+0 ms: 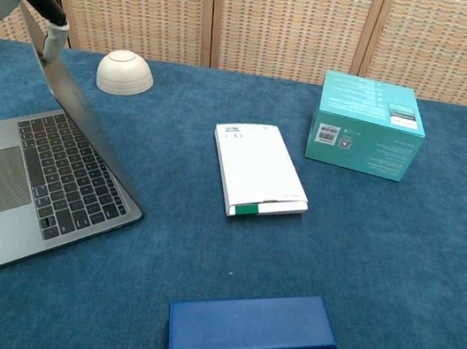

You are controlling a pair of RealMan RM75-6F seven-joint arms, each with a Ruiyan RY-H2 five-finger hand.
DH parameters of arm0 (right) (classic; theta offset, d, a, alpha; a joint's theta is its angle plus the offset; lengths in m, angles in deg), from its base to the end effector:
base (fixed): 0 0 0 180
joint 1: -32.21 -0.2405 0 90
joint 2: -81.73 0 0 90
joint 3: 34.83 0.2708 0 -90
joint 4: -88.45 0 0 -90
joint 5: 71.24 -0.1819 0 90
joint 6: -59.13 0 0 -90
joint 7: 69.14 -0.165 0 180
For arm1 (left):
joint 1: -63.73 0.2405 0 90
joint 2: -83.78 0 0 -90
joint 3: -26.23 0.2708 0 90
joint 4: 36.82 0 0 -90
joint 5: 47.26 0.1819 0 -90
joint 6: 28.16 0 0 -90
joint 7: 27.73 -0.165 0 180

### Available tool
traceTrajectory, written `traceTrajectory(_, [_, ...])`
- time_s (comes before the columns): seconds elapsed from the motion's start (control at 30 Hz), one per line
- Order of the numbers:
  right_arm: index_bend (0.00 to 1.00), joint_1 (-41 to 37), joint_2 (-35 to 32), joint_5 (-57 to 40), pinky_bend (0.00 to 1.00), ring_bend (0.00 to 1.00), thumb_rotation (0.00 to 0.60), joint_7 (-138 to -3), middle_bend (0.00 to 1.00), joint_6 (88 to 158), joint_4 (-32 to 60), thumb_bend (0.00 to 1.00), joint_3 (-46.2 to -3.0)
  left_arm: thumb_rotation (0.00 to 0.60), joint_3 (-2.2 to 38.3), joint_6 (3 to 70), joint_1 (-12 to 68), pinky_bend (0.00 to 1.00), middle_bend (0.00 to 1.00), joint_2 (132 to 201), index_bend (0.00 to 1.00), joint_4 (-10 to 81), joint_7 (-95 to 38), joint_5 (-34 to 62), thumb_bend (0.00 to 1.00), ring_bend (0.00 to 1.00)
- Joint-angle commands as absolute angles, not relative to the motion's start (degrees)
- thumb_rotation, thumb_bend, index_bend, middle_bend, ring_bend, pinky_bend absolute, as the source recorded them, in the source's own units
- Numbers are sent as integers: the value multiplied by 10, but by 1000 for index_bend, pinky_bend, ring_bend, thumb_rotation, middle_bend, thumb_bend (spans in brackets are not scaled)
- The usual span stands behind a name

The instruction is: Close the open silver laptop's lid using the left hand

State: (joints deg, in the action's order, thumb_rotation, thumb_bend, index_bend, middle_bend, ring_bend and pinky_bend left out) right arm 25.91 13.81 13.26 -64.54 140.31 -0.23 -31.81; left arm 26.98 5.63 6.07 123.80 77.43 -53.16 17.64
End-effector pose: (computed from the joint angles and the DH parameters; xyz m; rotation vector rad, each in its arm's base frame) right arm -0.3232 -0.2097 0.1665 1.4371 -0.8885 0.8152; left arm -0.1196 0.3368 0.1767 -2.2526 -0.4996 -0.3732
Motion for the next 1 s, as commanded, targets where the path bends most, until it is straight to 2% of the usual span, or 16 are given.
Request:
traceTrajectory(0.03, [142,259,138,132,0,0,600,-646,0,1403,-2,28,-318,600,272,54,65,167,322,1239,350,774,-530,183,1000,199])
traceTrajectory(0.67, [142,258,137,132,0,0,600,-644,0,1401,-1,29,-318,600,284,36,99,167,325,1211,352,801,-525,242,1000,201])
traceTrajectory(1.0, [142,259,137,133,0,0,600,-643,0,1402,-3,28,-319,600,295,25,115,168,327,1224,353,793,-533,257,1000,203])
